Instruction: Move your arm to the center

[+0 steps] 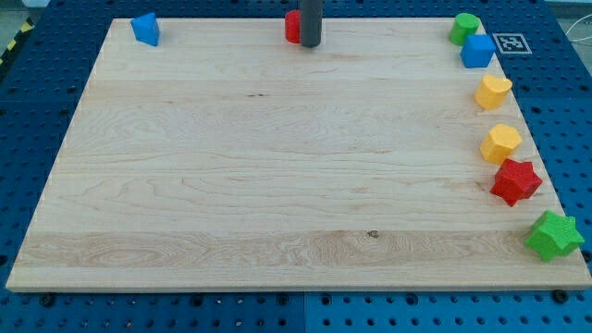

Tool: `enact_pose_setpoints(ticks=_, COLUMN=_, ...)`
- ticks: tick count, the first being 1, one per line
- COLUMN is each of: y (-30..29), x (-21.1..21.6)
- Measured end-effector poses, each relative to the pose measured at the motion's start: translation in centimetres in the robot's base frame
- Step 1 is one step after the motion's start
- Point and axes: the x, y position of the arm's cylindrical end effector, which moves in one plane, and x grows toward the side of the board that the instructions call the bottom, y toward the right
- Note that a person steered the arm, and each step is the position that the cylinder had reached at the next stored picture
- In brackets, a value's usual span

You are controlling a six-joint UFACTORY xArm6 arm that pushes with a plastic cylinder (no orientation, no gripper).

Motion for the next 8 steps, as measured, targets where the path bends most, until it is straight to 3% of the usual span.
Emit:
enact_pose_setpoints(ticks=4, y=0.7, x=0.0)
enact_pose_setpoints(ticks=5, y=0.7, x=2.9)
enact_pose_setpoints(ticks=7, y=2.7, x=22.8)
enact_pose_setpoints(ticks=8, y=7.5, x=28.8)
